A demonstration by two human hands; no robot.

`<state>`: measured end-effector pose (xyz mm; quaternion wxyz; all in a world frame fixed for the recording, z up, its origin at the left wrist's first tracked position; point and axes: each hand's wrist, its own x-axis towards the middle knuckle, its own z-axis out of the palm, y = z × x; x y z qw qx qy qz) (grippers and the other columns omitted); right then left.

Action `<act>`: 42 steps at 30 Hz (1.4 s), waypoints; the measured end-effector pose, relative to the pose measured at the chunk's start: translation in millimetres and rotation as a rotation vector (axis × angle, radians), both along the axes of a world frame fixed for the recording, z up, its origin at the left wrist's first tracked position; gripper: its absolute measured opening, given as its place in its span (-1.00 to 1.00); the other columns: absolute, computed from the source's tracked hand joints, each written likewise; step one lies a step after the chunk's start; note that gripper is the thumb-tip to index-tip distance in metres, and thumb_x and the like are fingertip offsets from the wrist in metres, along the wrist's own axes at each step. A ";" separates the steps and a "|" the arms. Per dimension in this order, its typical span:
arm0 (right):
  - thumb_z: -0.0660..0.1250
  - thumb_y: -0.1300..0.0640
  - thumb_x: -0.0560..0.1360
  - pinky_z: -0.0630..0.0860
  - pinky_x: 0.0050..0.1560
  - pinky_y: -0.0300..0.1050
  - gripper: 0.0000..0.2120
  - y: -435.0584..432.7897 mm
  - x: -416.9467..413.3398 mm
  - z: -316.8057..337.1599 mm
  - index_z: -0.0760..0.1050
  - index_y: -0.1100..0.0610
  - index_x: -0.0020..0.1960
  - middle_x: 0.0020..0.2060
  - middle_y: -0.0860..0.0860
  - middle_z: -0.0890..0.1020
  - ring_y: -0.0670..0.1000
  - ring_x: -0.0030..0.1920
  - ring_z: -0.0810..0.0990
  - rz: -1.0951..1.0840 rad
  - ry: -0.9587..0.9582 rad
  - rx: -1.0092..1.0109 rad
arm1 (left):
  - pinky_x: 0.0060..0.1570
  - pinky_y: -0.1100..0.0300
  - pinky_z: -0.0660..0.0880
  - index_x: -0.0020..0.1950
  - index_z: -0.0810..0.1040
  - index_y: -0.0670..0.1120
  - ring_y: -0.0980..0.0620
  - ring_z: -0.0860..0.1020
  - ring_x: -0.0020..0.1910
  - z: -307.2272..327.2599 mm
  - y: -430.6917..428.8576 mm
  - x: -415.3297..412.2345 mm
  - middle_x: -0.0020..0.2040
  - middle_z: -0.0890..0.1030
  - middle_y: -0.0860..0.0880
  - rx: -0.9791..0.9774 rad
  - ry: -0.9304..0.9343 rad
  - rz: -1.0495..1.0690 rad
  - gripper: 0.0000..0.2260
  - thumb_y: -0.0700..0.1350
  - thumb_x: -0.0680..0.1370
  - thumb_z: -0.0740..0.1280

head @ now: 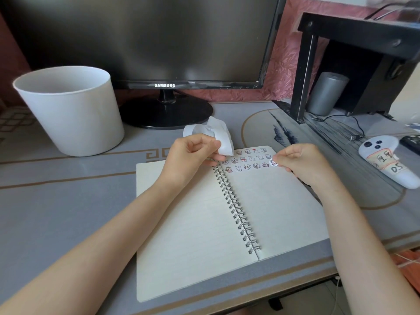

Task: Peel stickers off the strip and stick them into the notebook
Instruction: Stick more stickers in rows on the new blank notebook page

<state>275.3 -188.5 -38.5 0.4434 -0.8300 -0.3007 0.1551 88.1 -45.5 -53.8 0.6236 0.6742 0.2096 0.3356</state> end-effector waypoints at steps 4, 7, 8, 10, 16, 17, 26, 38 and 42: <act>0.41 0.24 0.44 0.28 -0.52 -0.43 -0.97 0.7 0.6 -1.2 0.60 0.21 -0.13 -0.43 -0.03 0.54 -0.23 -0.58 0.41 -0.004 -0.037 -0.005 | -0.12 0.19 0.60 -0.07 0.57 -0.30 0.00 0.68 -0.19 0.1 0.0 -0.5 -0.15 0.64 -0.26 0.002 0.005 0.000 -0.85 -0.21 0.57 0.31; 0.41 0.25 0.44 0.27 -0.55 -0.48 -0.96 1.1 1.2 -2.3 0.60 0.23 -0.12 -0.40 -0.02 0.56 -0.28 -0.59 0.41 -0.003 -0.048 -0.005 | -0.10 0.15 0.60 -0.06 0.57 -0.32 0.01 0.68 -0.19 -0.5 0.5 -0.2 -0.15 0.64 -0.26 0.002 0.007 0.005 -0.84 -0.21 0.57 0.31; 0.41 0.25 0.44 0.28 -0.55 -0.48 -0.95 1.5 1.4 -2.9 0.60 0.23 -0.11 -0.38 -0.02 0.57 -0.27 -0.57 0.43 -0.004 -0.054 -0.009 | -0.10 0.14 0.59 -0.06 0.57 -0.33 0.01 0.68 -0.20 -0.5 0.6 -0.1 -0.15 0.64 -0.26 0.001 0.008 0.008 -0.83 -0.21 0.57 0.31; 0.42 0.24 0.43 0.28 -0.54 -0.48 -0.94 2.2 1.1 -3.4 0.61 0.23 -0.10 -0.37 -0.02 0.57 -0.21 -0.49 0.46 -0.006 -0.073 -0.019 | -0.10 0.15 0.59 -0.06 0.57 -0.32 0.01 0.68 -0.20 -0.4 0.5 0.0 -0.17 0.64 -0.24 0.001 0.008 0.007 -0.84 -0.21 0.56 0.31; 0.43 0.25 0.42 0.26 -0.58 -0.46 -0.95 3.8 -2.6 -3.7 0.61 0.22 -0.13 -0.38 -0.04 0.55 -0.11 -0.40 0.45 -0.012 -0.139 -0.042 | -0.12 0.18 0.59 -0.09 0.57 -0.29 0.02 0.67 -0.20 0.7 -0.1 -0.8 -0.22 0.64 -0.16 0.000 0.005 -0.002 -0.86 -0.21 0.56 0.31; 0.43 0.24 0.42 0.26 -0.58 -0.46 -0.95 3.9 -2.7 -3.7 0.60 0.21 -0.13 -0.38 -0.04 0.55 -0.11 -0.40 0.46 -0.011 -0.146 -0.045 | -0.13 0.19 0.59 -0.07 0.57 -0.30 0.02 0.68 -0.20 0.6 0.0 -0.9 -0.21 0.64 -0.16 -0.003 0.005 0.000 -0.85 -0.21 0.56 0.31; 0.48 0.11 0.39 0.34 -0.35 -0.20 -0.90 1.3 1.1 -7.0 0.59 0.11 -0.18 -0.39 -0.07 0.56 -0.10 -0.37 0.49 0.000 -0.214 -0.089 | -0.16 0.22 0.60 -0.14 0.57 -0.21 0.02 0.68 -0.21 1.3 -0.3 -0.8 -0.29 0.65 -0.05 -0.005 0.002 -0.013 -0.88 -0.21 0.57 0.31; 0.44 0.15 0.43 0.41 -0.15 -0.11 -0.90 1.1 4.2 -8.4 0.52 0.09 -0.16 -0.27 0.02 0.60 0.02 -0.22 0.54 -0.028 -0.196 -0.092 | -0.14 0.19 0.60 -0.14 0.57 -0.21 0.00 0.68 -0.19 1.9 -0.9 -1.3 -0.19 0.64 -0.21 -0.001 -0.002 -0.013 -0.87 -0.21 0.57 0.30; 0.33 0.17 0.49 0.39 -0.19 -0.14 -0.95 0.8 5.6 -8.6 0.53 0.13 -0.13 -0.30 0.01 0.59 0.05 -0.20 0.54 -0.057 -0.212 -0.096 | -0.15 0.20 0.60 -0.15 0.57 -0.20 0.00 0.68 -0.19 1.2 0.0 -1.0 -0.21 0.65 -0.17 -0.002 -0.002 -0.014 -0.87 -0.21 0.57 0.30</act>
